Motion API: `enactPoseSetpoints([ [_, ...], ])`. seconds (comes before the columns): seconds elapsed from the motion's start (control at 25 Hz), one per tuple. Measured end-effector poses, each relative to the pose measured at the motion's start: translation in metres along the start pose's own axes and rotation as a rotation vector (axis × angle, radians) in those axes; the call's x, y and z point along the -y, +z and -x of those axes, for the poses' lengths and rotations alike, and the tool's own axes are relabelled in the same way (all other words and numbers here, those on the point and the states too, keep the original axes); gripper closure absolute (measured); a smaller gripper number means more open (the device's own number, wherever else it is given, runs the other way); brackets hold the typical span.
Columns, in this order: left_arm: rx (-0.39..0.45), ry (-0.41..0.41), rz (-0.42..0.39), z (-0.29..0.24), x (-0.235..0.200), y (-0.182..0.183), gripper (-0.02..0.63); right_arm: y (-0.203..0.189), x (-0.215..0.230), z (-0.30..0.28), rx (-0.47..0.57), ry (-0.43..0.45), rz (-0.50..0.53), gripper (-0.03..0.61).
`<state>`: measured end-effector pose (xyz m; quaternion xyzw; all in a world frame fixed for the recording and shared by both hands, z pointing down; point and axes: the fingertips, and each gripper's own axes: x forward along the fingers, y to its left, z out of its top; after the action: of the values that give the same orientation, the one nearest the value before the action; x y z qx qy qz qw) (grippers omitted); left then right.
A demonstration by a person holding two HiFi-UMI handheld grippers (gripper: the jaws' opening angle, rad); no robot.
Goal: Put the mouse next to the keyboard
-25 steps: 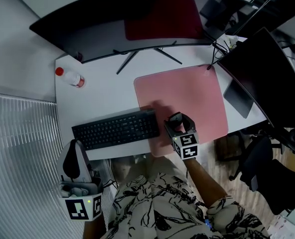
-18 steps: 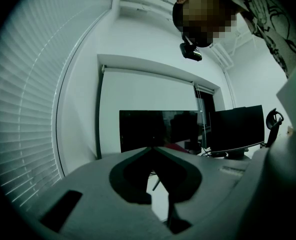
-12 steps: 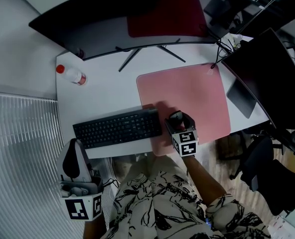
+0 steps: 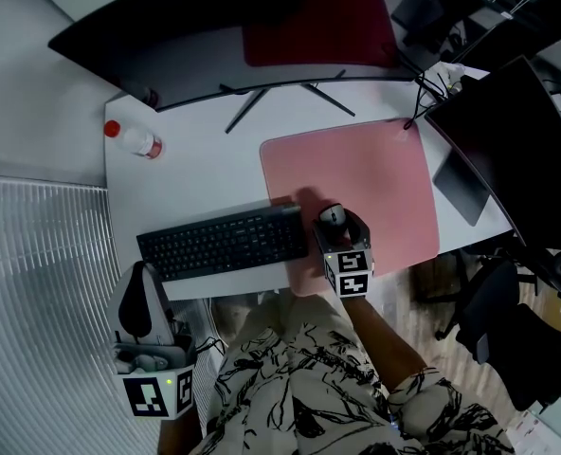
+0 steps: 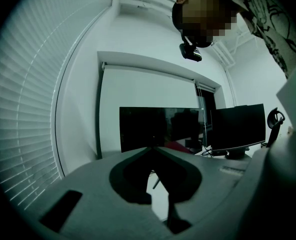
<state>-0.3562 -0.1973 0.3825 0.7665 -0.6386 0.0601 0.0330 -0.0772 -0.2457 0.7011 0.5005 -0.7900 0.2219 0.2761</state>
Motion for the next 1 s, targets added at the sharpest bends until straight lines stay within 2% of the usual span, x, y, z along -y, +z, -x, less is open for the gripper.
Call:
enactPoseSetpoints([
  [0.24, -0.004, -0.004, 0.002, -0.004, 0.003, -0.001, 0.617, 0.006, 0.005, -0.011, -0.003, -0.022, -0.034, 0.276],
  [1.0, -0.017, 0.010, 0.003, -0.014, 0.005, -0.001, 0.617, 0.010, 0.007, -0.029, -0.054, -0.045, -0.010, 0.276],
])
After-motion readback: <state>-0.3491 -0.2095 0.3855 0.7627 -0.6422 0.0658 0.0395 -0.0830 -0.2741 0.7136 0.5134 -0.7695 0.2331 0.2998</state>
